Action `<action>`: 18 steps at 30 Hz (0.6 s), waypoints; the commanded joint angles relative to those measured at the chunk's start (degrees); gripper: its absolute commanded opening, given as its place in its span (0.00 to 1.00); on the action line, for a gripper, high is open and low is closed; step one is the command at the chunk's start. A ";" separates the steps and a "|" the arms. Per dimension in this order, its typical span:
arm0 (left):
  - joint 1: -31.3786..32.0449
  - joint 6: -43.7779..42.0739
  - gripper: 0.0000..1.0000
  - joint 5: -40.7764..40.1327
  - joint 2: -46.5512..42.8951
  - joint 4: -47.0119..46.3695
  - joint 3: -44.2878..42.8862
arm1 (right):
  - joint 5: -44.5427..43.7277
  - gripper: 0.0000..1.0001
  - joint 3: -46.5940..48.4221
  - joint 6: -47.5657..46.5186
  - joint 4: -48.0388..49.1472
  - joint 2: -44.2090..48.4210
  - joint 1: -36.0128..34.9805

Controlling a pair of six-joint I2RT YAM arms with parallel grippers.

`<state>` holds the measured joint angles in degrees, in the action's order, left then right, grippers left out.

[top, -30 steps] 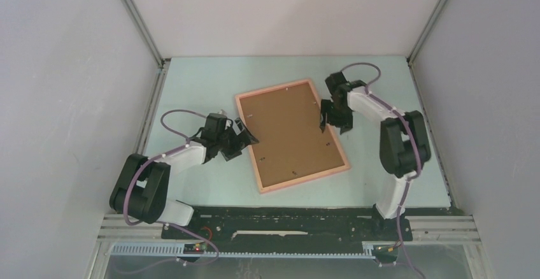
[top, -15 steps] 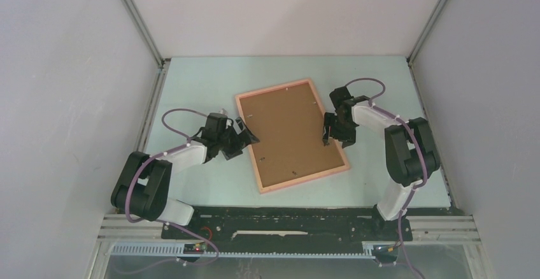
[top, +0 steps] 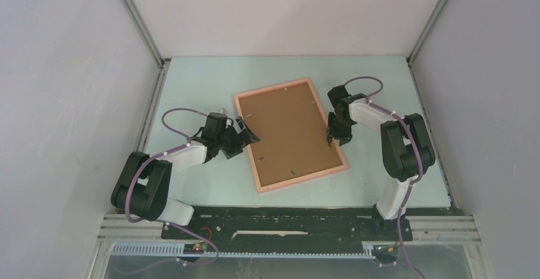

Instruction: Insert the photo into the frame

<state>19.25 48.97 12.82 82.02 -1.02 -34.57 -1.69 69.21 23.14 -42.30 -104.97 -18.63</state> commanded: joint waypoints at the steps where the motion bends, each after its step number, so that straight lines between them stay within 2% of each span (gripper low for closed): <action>1: -0.30 -1.68 0.98 0.83 -0.10 -1.58 -0.64 | -0.29 0.39 1.27 0.78 1.30 -1.61 -1.40; 5: -0.35 -1.67 0.98 0.99 -0.02 -1.71 -0.62 | -0.11 0.13 1.25 0.21 1.84 -1.35 -0.98; 8: -0.35 -1.69 0.98 1.07 -0.02 -1.77 -0.59 | 0.88 0.00 2.05 -0.48 2.61 -2.12 -0.14; 9: -0.35 -1.69 0.98 1.13 -0.02 -1.79 -0.57 | 1.01 0.00 2.63 -0.76 2.43 -2.43 0.08; 10: -0.34 -1.69 0.98 1.16 -0.02 -1.82 -0.59 | 1.07 0.03 3.29 -1.06 2.08 -2.73 0.11; 11: -0.35 -1.73 0.98 1.13 -0.02 -1.80 -0.61 | 1.08 0.10 3.93 -1.40 1.67 -2.38 -0.10; 13: -0.35 -1.71 0.98 1.01 -0.24 -1.86 -0.44 | 0.28 0.32 4.26 -1.60 1.21 -0.35 -0.79; 15: -0.35 -1.56 0.99 0.82 -0.58 -2.24 -0.05 | -0.11 0.48 4.22 -1.75 0.53 1.96 -1.36; 18: -0.34 -1.34 1.00 0.68 -1.09 -2.41 0.28 | -0.13 0.64 3.27 -1.87 0.62 4.50 -1.63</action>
<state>19.20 48.93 13.52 82.08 -1.39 -34.54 -1.02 71.55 20.25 -42.70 -105.45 -19.62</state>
